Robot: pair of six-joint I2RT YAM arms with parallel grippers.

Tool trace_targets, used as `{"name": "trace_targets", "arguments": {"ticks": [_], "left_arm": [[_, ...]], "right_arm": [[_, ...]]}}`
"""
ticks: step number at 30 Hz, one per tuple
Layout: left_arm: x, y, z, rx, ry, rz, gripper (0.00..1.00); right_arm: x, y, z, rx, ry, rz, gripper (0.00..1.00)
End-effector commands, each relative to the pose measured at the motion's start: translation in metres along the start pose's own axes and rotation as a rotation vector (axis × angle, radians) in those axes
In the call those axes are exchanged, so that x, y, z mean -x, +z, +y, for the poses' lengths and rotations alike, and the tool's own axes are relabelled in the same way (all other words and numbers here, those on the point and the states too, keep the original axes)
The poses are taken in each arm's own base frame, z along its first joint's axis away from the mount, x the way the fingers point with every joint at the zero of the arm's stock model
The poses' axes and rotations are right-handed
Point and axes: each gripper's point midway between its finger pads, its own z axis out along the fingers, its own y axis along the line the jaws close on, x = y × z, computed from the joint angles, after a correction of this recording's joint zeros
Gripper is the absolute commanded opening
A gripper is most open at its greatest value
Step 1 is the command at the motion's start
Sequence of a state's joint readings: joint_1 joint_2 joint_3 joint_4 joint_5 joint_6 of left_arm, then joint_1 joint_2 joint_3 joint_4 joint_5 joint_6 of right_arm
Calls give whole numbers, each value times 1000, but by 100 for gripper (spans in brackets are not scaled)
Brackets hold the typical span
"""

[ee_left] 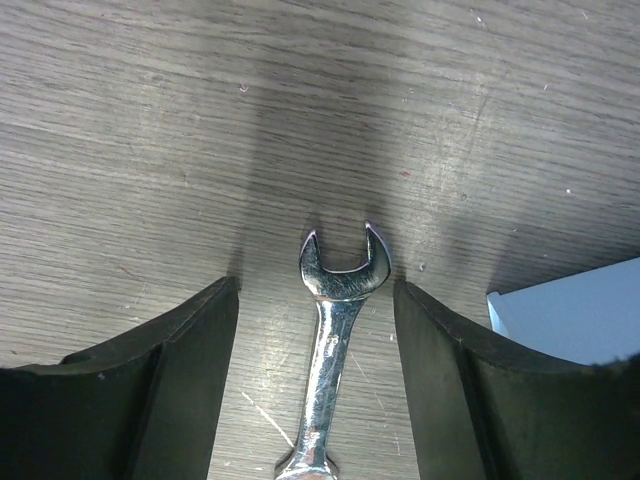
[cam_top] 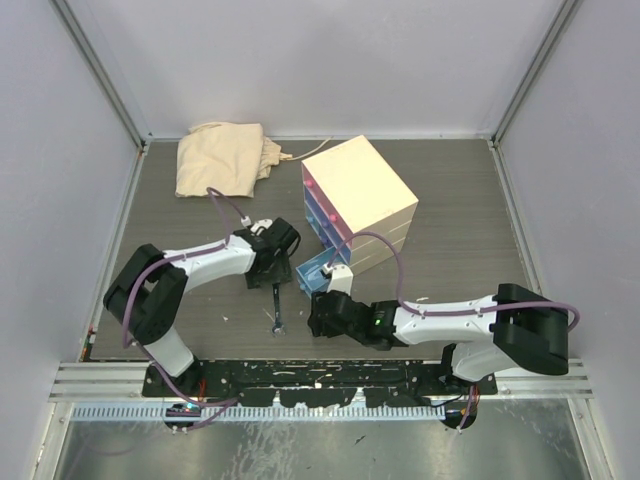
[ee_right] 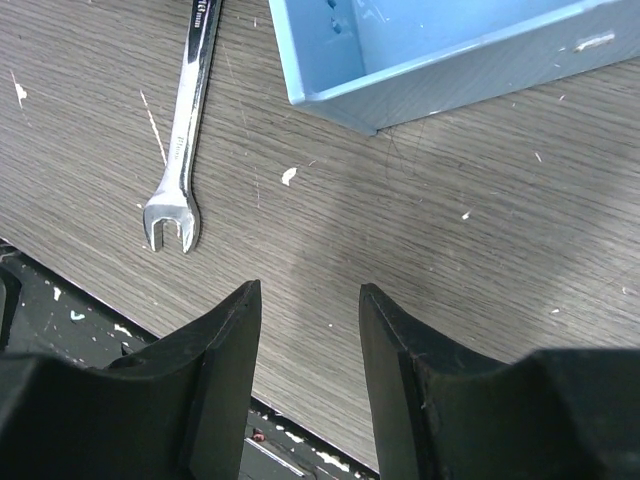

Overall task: Sort the tools into containers
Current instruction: Pick up the wrench from the center of the board.

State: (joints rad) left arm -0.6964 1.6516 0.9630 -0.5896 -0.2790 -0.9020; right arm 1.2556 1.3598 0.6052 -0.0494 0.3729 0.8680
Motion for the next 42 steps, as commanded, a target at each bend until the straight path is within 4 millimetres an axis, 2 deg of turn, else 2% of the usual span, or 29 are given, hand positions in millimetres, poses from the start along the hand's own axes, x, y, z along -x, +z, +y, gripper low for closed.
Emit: {"name": "trace_targets", "arguments": {"ticks": [1, 15, 24, 28, 42], "left_arm": [[1, 6, -5, 22, -13, 5, 63], [-1, 19, -9, 35, -16, 18, 54], [-14, 27, -1, 37, -16, 41, 27], [-21, 30, 4, 27, -13, 51, 23], [-31, 23, -7, -225, -119, 20, 23]], "right_arm": [[17, -6, 8, 26, 37, -65, 49], [16, -9, 3, 23, 36, -70, 49], [17, -9, 3, 20, 40, -73, 50], [17, -8, 4, 15, 34, -68, 50], [15, 7, 48, 148, 77, -32, 54]]}}
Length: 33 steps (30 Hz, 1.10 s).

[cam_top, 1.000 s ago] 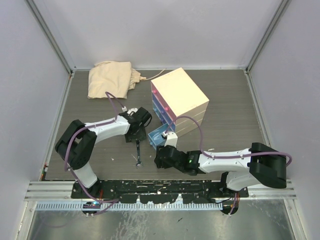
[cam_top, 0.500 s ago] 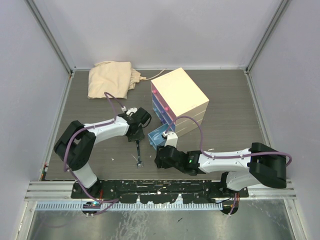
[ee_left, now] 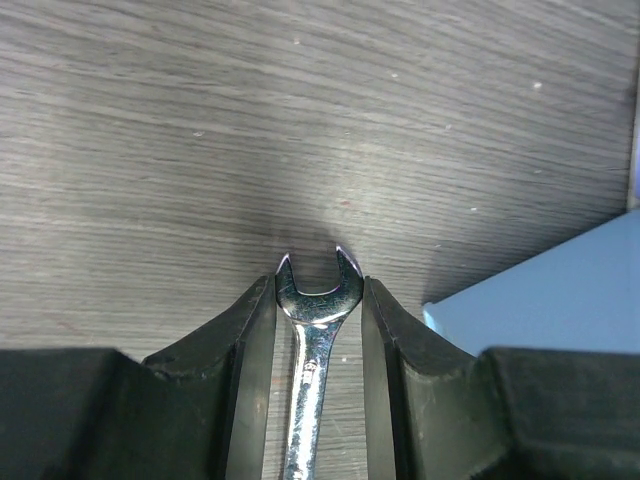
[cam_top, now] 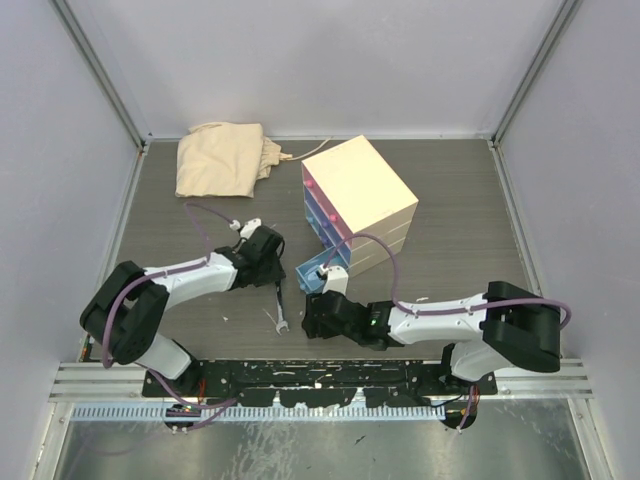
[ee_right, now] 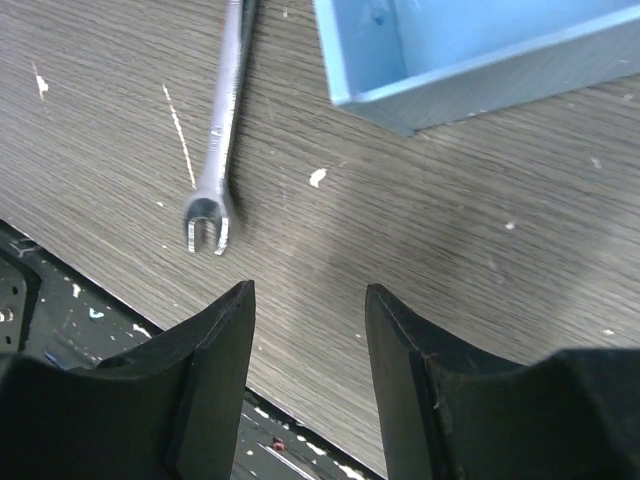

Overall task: Sort the tools into containers
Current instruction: Pick up the wrench from the center of the board.

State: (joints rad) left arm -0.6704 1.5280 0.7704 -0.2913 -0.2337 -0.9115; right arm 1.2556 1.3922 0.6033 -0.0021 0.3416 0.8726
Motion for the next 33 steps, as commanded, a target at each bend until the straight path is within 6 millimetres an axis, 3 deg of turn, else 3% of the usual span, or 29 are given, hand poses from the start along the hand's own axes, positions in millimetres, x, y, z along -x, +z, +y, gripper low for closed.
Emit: {"name": "trace_targets", "arguments": {"ticks": [1, 7, 17, 28, 33], "left_arm": [[-41, 15, 12, -31, -47, 121, 23], [-45, 15, 11, -54, -67, 128, 23], [-48, 14, 14, -65, -102, 125, 24], [-51, 11, 12, -87, -129, 133, 23], [-48, 4, 10, -106, -137, 122, 25]], "right_arm": [[19, 5, 45, 133, 73, -45, 54], [9, 23, 59, 164, 125, -6, 54], [-6, 39, 41, 86, 213, 9, 53], [-16, 52, 11, -14, 206, -23, 23], [-13, 53, 10, -9, 179, -44, 15]]}}
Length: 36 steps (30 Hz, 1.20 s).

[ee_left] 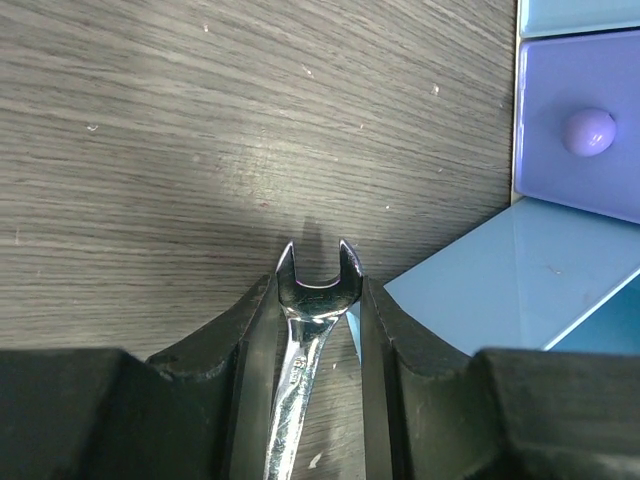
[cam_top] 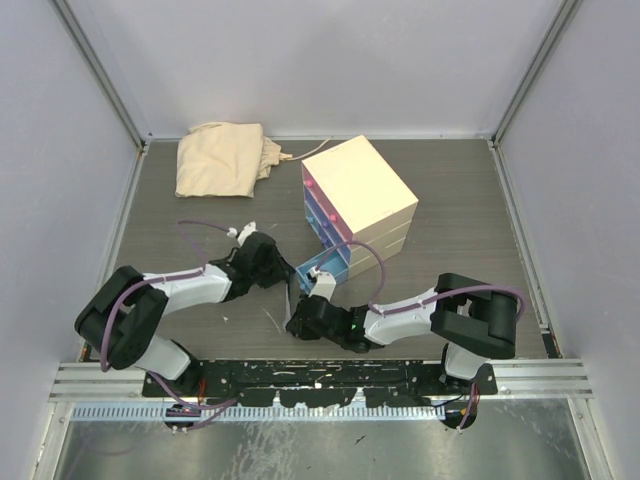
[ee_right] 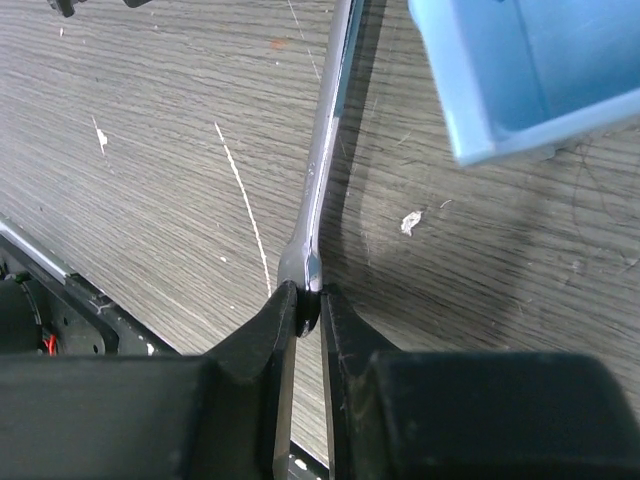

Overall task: Sort the tools into containers
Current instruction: Pick up the wrench from the center of the board.

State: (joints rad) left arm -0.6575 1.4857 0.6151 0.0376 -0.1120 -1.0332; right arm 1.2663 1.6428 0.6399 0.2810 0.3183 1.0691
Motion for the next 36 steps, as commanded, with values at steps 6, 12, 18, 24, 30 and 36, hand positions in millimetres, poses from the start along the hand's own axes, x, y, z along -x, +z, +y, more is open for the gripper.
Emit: {"name": "trace_targets", "arguments": {"ticks": [6, 12, 18, 24, 30, 36], "left_arm": [[-36, -19, 45, 131, 16, 137, 49], [-48, -24, 52, 147, 9, 184, 54], [-59, -25, 52, 116, -8, 213, 52], [-69, -23, 48, 72, -27, 231, 49], [-73, -23, 41, 21, -28, 241, 42], [-76, -28, 40, -10, -16, 243, 41]], "right_arm": [[5, 3, -22, -64, -51, -44, 9], [8, 3, -15, -48, -75, -47, 9], [13, -1, -4, 14, -72, -64, 5], [27, -13, 7, 76, -70, -121, 1], [36, -21, 19, 139, -74, -154, 1], [42, -28, 26, 186, -74, -186, 1]]}}
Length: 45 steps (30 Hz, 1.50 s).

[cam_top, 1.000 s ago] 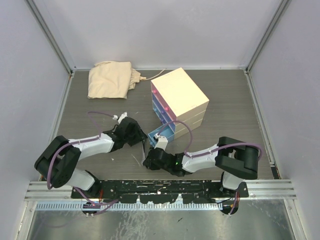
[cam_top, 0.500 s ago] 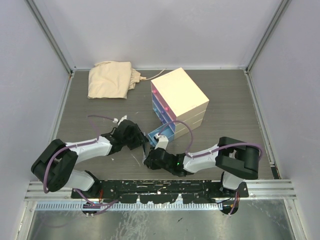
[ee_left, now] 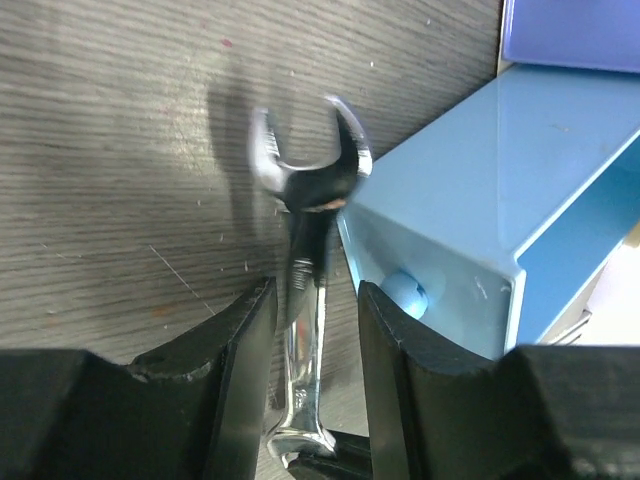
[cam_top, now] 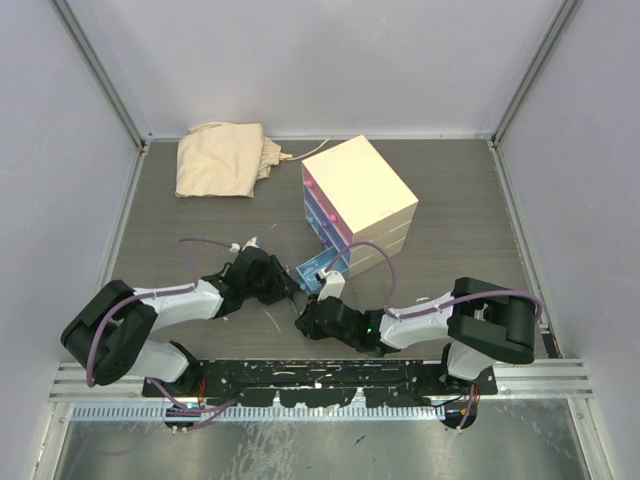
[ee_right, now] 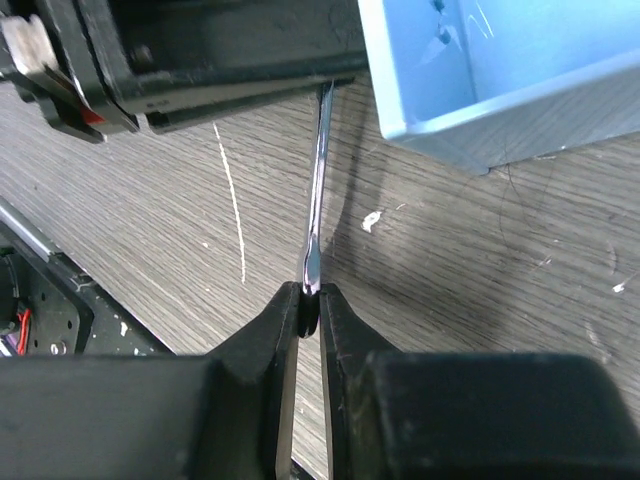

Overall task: Sort the tools into containers
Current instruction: Pick up the wrench from the center of the board.

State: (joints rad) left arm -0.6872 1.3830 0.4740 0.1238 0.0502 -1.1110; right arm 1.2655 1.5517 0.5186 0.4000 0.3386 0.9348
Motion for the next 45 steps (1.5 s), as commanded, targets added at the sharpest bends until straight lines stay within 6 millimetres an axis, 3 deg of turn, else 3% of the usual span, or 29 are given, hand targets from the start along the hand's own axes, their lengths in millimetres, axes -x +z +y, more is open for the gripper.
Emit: {"name": "trace_targets", "arguments": {"ticks": [1, 8, 16, 22, 25, 31, 35, 38, 45], "left_arm": [[-33, -7, 44, 118, 26, 104, 41], [-30, -13, 46, 102, 21, 75, 35], [-27, -15, 46, 104, 17, 56, 3], [-17, -32, 50, 137, 69, 9, 0], [-6, -48, 51, 159, 140, -36, 0], [16, -87, 31, 97, 349, -115, 0], [21, -105, 0, -2, 490, -106, 0], [25, -115, -26, -59, 608, -75, 0], [34, -117, -59, -32, 800, 47, 0]], "right_arm": [[40, -8, 36, 129, 29, -136, 1], [43, -10, 50, 187, 26, -138, 1], [40, -9, 50, 187, 25, -123, 3], [48, -21, 47, 178, 9, -147, 34], [57, -33, 42, 164, -13, -174, 43], [76, -62, 25, 96, -98, -222, 49], [93, -82, 12, 32, -131, -270, 51], [107, -97, -1, -30, -117, -320, 52], [152, -145, -34, -227, -59, -466, 52]]}}
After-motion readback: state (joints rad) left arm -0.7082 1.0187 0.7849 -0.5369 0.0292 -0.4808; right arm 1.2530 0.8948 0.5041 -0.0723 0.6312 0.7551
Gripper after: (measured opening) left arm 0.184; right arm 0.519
